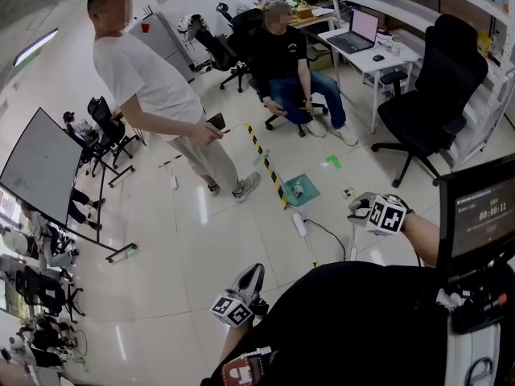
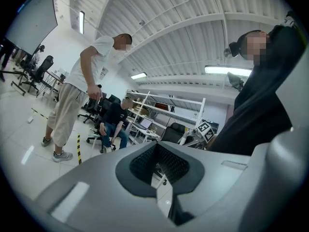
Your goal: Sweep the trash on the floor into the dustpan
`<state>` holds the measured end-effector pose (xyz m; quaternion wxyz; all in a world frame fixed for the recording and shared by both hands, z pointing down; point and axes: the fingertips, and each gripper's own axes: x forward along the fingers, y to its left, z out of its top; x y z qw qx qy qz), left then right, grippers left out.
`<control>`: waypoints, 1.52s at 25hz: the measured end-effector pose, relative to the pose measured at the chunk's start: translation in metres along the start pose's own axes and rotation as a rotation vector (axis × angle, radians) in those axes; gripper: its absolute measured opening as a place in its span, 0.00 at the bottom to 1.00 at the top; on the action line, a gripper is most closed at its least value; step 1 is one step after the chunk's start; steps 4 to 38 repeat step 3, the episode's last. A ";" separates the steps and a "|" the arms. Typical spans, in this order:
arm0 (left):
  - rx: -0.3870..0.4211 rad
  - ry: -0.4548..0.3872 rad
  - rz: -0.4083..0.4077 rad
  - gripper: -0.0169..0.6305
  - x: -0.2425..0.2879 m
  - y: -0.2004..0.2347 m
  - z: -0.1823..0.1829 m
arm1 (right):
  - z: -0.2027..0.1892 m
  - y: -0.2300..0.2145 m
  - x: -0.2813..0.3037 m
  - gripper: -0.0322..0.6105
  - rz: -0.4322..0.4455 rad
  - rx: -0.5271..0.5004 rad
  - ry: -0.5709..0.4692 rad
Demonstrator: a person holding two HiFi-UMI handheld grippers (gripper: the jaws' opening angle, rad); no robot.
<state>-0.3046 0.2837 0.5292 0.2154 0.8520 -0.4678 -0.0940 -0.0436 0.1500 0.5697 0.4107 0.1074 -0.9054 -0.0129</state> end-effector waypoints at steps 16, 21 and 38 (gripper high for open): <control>0.013 0.002 -0.008 0.02 -0.001 0.004 -0.001 | -0.002 -0.005 -0.003 0.20 -0.011 0.011 0.001; 0.013 0.002 -0.008 0.02 -0.001 0.004 -0.001 | -0.002 -0.005 -0.003 0.20 -0.011 0.011 0.001; 0.013 0.002 -0.008 0.02 -0.001 0.004 -0.001 | -0.002 -0.005 -0.003 0.20 -0.011 0.011 0.001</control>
